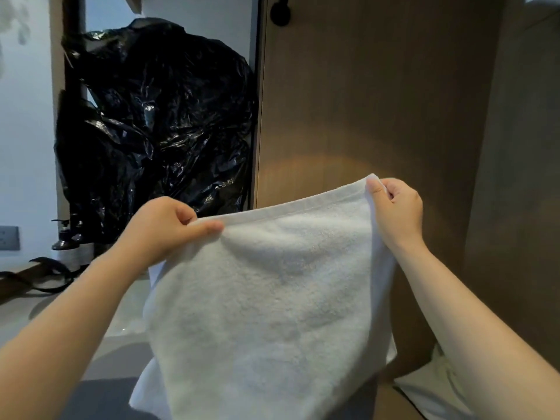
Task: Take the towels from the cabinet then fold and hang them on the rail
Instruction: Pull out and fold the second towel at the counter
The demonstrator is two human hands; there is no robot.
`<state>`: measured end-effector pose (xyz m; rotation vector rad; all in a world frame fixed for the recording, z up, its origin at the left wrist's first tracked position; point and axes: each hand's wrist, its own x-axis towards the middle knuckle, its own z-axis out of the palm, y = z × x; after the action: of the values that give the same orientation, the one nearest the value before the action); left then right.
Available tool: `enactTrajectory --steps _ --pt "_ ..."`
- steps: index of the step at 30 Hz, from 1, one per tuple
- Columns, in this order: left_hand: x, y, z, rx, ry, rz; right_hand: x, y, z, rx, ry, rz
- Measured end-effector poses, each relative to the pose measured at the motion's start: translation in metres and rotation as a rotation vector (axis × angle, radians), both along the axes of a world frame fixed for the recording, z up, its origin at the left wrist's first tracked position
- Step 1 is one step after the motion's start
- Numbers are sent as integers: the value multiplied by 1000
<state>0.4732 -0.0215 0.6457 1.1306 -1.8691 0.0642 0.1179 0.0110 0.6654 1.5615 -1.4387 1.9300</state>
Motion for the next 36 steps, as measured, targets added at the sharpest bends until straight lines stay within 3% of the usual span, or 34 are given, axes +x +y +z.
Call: enactTrajectory --steps 4,8,15,24,29,31,33,36 --pt "-17 -27 -15 -20 -178 132 -3 -27 -34 148 -28 -9" --pt "-33 -53 -46 53 -128 165 -15 -51 -69 295 -61 -45" --pt "-49 -67 -64 16 -74 114 -34 -75 -96 508 -57 -82" --pt "-52 -69 -81 -29 -61 239 -32 -85 -123 530 -98 -58" --pt "-61 -74 -82 -6 -70 216 -15 -79 -123 679 70 -138" --pt "-62 -74 -82 -18 -77 203 -2 -74 -117 612 215 -168" --pt "-62 -73 -84 -37 -73 193 19 -68 -110 508 333 -4" --pt "-61 -69 -85 -71 -78 162 62 -65 -110 510 393 349"
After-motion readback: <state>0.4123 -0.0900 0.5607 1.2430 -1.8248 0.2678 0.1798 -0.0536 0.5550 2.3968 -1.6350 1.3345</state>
